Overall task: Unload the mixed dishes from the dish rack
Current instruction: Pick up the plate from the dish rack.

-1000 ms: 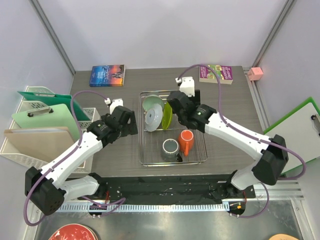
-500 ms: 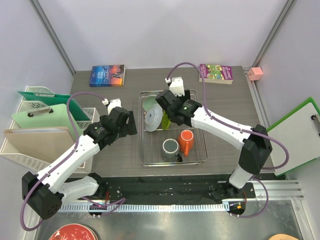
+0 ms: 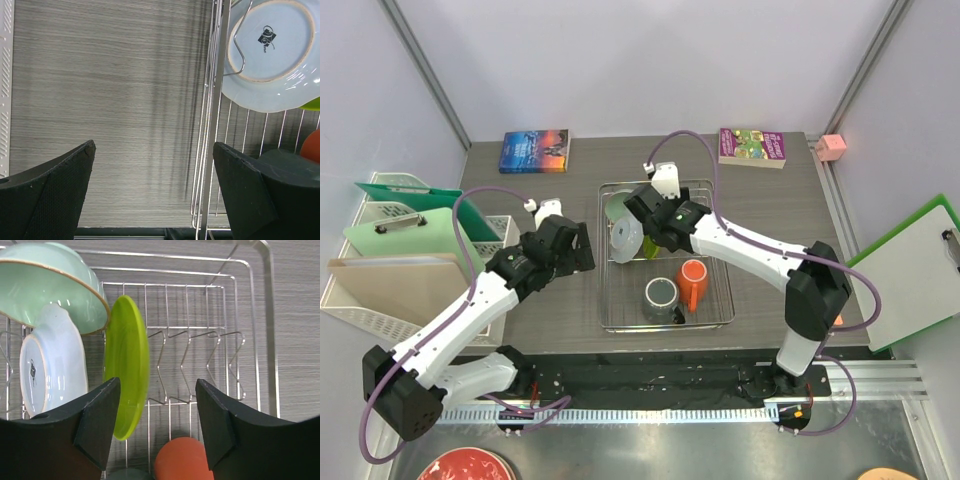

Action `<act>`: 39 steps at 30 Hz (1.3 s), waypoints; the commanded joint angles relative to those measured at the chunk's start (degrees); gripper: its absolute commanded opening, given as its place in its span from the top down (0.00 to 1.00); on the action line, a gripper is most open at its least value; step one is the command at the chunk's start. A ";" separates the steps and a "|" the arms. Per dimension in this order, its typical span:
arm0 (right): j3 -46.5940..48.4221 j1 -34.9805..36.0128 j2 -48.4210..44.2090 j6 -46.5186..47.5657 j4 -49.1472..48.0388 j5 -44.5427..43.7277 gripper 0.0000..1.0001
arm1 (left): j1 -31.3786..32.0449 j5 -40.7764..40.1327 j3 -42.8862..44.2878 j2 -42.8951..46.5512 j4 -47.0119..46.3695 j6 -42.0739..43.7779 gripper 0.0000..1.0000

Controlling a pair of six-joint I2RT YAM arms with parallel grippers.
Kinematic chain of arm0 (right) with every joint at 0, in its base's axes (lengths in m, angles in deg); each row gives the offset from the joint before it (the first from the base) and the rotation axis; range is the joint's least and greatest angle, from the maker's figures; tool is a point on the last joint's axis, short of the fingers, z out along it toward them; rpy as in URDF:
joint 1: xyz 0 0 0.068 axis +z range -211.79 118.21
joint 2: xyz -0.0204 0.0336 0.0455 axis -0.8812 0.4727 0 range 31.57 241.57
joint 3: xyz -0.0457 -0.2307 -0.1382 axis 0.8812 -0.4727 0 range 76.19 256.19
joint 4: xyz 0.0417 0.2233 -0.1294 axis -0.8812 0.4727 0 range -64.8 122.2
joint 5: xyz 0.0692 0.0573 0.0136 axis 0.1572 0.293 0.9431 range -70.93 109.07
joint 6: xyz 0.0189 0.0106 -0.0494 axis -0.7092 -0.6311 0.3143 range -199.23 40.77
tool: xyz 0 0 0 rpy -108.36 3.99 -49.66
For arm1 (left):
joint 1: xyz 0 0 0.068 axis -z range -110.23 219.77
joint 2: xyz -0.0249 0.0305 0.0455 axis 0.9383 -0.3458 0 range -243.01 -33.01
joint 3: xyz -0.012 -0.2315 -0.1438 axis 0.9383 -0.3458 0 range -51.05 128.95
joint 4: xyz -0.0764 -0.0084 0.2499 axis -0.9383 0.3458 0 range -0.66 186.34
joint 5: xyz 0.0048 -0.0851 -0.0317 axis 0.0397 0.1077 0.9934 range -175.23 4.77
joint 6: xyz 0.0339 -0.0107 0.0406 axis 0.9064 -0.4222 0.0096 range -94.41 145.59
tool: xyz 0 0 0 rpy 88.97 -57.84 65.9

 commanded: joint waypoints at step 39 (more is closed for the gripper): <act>4.13 0.25 1.20 5.32 0.17 -7.51 0.99 | -0.09 3.54 -0.30 -3.81 -1.28 -4.07 0.02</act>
